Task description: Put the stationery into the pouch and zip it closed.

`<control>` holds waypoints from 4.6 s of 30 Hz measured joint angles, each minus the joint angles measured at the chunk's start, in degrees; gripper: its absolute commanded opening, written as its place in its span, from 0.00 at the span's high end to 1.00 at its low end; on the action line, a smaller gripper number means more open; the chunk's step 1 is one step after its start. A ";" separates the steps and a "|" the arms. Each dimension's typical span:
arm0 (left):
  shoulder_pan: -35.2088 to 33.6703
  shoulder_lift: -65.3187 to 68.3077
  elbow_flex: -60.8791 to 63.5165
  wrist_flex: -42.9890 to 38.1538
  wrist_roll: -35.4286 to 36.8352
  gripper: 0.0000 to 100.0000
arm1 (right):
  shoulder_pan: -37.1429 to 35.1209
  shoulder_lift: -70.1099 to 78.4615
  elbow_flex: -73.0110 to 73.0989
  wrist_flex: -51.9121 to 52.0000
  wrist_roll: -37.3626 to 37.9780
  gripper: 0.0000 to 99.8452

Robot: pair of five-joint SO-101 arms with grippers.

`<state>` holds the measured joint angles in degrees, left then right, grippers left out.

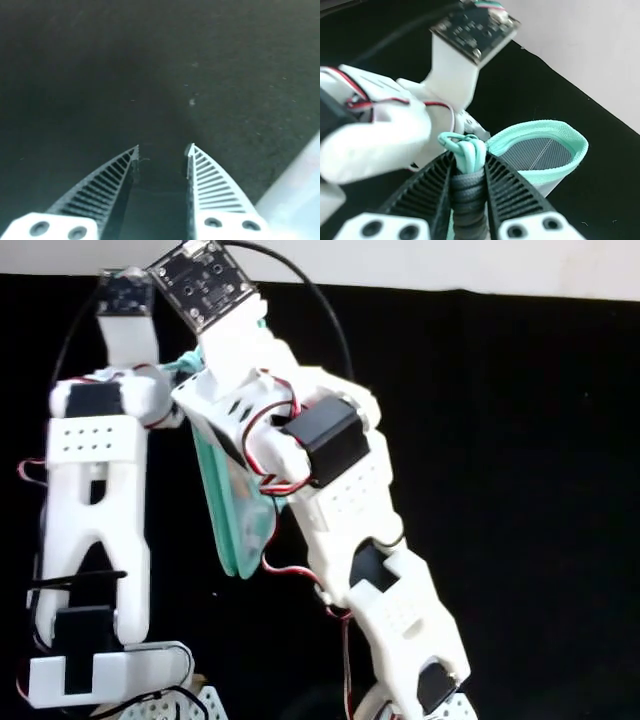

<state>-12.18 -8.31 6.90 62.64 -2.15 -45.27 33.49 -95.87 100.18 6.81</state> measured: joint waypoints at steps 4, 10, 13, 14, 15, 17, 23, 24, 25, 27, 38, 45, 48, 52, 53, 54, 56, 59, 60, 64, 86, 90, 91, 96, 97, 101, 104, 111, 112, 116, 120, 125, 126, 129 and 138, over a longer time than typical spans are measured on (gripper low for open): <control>-3.34 0.00 -2.37 6.68 0.00 0.83 | 0.00 0.00 0.00 0.00 -1.93 0.99; -6.86 0.00 -10.81 18.99 -1.23 0.83 | 0.00 0.00 0.00 0.00 -3.25 0.99; -7.12 0.00 -17.76 27.25 -1.76 0.83 | 0.00 0.00 0.00 0.00 -3.25 0.99; -7.12 0.00 -20.57 29.89 -1.76 0.83 | 0.00 0.00 0.00 0.00 -3.25 0.99; -7.21 0.00 -23.47 32.18 -1.76 0.83 | 0.00 0.00 0.00 0.00 -3.25 0.99; -7.21 -0.09 -28.66 36.40 -1.76 0.83 | 0.00 0.00 0.00 0.00 -3.25 0.99; -6.51 -8.88 -27.52 38.51 -3.60 0.83 | 0.00 0.00 0.00 0.00 -3.25 0.99; -5.98 -11.43 -25.67 38.59 -4.48 0.83 | 0.00 0.00 0.00 0.00 -3.25 0.99; -5.45 -14.24 -23.56 38.59 -5.19 0.83 | 0.00 0.00 0.00 0.00 -3.25 0.99; -4.40 -19.87 -18.73 38.59 -5.89 0.83 | 0.00 0.00 0.00 0.00 -3.25 0.99; -0.97 -39.30 -2.64 38.68 -6.07 0.75 | 0.00 0.00 0.00 0.00 -3.25 0.99; 7.47 -43.96 -2.11 38.68 -3.87 0.75 | 0.00 0.00 0.00 0.00 -3.25 0.99; 8.09 -44.04 -1.85 37.98 -3.60 0.75 | 0.00 0.00 0.00 0.00 -3.25 0.99; 8.09 -44.04 -1.32 34.99 -1.76 0.75 | 0.00 0.00 0.00 0.00 -3.25 0.99; 8.09 -44.04 -0.88 33.76 -1.32 0.75 | 0.00 0.00 0.00 0.00 -3.25 0.99; 8.09 -44.04 -0.62 32.44 -0.70 0.75 | 0.00 0.00 0.00 0.00 -3.25 0.99; 8.09 -43.16 -0.44 30.15 0.70 0.75 | 0.00 0.00 0.00 0.00 -3.25 0.99; 8.09 -40.09 -0.44 27.43 1.85 0.75 | 0.00 0.00 0.00 0.00 -3.25 0.99; 8.18 -38.42 -0.35 26.37 1.93 0.75 | 0.00 0.00 0.00 0.00 -3.25 0.99; 10.11 -34.55 -0.18 23.56 2.02 0.75 | 0.18 0.00 0.00 -0.09 -3.34 0.99; 11.96 -29.89 10.73 6.77 2.11 0.97 | 0.53 0.09 0.00 -1.14 -3.34 0.99; 11.60 -28.92 11.34 6.15 1.76 0.99 | 0.35 0.09 0.00 -0.53 -3.34 0.99; 11.60 -29.01 11.60 6.15 0.97 0.99 | 0.35 0.09 0.00 -0.53 -3.34 0.99; 11.69 -29.10 11.69 5.98 -0.53 0.99 | 2.29 0.09 0.00 -0.62 -3.34 0.99; 11.69 -29.10 11.69 5.98 -0.62 0.99 | 2.99 0.09 0.00 -0.62 -3.34 0.99; 11.69 -29.10 11.69 6.15 -1.23 0.97 | 4.84 0.09 0.00 -0.62 -3.34 0.99; 11.69 -29.10 11.69 6.77 -4.48 0.86 | 5.01 0.09 0.00 -0.62 -3.34 0.99; 11.78 -29.10 11.69 10.90 -5.54 0.76 | 5.10 0.09 0.00 -0.62 -3.34 0.99; 11.78 -29.10 11.16 11.43 -5.54 0.76 | 5.10 0.09 0.00 -0.70 -3.34 0.99; 11.78 -29.01 5.10 14.95 -6.68 0.76 | 5.01 0.09 0.00 -0.79 -2.20 0.99; 11.78 -29.10 -0.62 19.08 -11.25 0.76 | 3.78 0.09 0.00 -0.79 -0.97 0.99; 9.49 -29.10 -4.04 20.13 -14.51 0.76 | 3.25 0.09 0.00 -0.79 -0.62 0.99; 8.70 -29.10 -4.13 20.13 -15.47 0.76 | 3.25 0.09 0.00 -0.79 -0.62 0.99; 6.86 -29.10 -4.13 20.13 -17.85 0.76 | 3.25 0.09 0.00 -0.79 -0.62 0.99; 5.45 -23.91 -5.01 19.78 -21.71 0.76 | 1.67 -0.53 0.00 -0.79 -0.62 0.99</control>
<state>-6.73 -32.22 1.89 82.42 -23.87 -43.60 32.97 -95.87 99.38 6.20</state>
